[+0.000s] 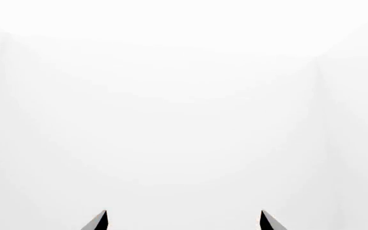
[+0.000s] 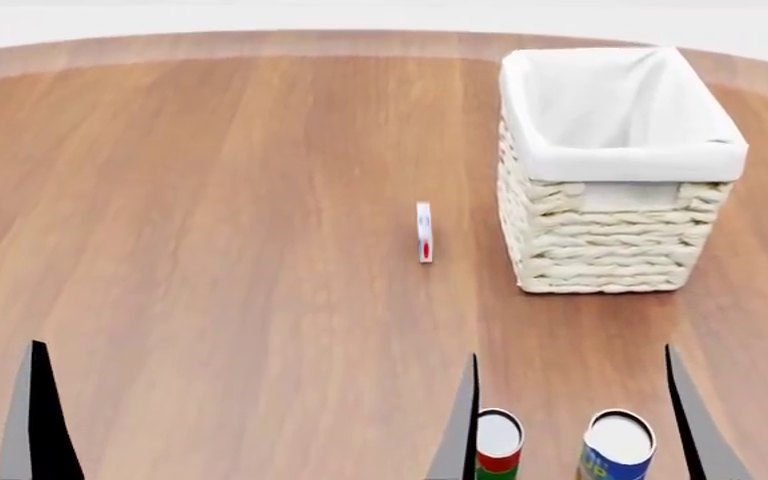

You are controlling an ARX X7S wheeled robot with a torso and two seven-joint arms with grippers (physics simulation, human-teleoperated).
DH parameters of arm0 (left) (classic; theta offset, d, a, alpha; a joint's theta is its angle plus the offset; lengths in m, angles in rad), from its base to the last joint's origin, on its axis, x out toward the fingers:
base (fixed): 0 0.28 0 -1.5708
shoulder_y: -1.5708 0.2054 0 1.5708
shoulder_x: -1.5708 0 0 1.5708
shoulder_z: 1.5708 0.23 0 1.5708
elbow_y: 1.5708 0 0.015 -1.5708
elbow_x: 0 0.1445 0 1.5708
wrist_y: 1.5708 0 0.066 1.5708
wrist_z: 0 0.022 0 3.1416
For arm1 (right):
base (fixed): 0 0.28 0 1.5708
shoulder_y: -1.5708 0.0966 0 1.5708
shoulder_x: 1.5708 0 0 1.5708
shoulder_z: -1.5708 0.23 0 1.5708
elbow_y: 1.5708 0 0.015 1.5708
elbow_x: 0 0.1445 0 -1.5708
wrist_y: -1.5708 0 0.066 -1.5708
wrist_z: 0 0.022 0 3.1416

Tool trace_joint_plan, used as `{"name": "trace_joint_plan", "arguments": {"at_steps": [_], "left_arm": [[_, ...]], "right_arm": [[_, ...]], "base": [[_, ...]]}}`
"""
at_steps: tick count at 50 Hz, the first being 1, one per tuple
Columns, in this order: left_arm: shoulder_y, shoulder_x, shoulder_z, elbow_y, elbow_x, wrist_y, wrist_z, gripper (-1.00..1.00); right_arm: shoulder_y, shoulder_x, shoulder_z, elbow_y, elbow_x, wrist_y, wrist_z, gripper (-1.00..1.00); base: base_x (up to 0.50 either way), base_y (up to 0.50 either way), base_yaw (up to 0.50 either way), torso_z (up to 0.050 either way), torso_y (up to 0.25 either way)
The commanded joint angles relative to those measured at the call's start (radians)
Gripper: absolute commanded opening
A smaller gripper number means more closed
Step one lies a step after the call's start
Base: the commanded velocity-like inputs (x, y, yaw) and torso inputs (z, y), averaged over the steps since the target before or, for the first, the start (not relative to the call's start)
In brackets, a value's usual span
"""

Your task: Pick up the alphabet soup and the cream cheese box, and put them in the basket.

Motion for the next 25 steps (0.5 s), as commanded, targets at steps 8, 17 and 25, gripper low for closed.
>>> {"name": "trace_joint_plan", "arguments": {"at_steps": [8,17,25], "left_arm": [[-0.008,-0.012,0.004,-0.024,-0.004,0.016,-0.010,1.00],[-0.018,-0.016,0.011,-0.032,-0.007,0.014,-0.014,1.00],[-0.016,-0.020,0.015,-0.028,-0.009,0.011,-0.019,1.00]], "right_arm": [[0.016,0.006,-0.014,0.019,0.006,-0.002,0.008,1.00],[0.022,0.009,-0.012,0.024,0.012,0.001,0.014,1.00],[0.018,0.015,-0.011,0.021,0.017,0.000,0.019,1.00]], "base": [[0.21,0.00,0.00,0.000,0.000],[0.21,0.00,0.00,0.000,0.000],[0.21,0.00,0.00,0.000,0.000]]}}
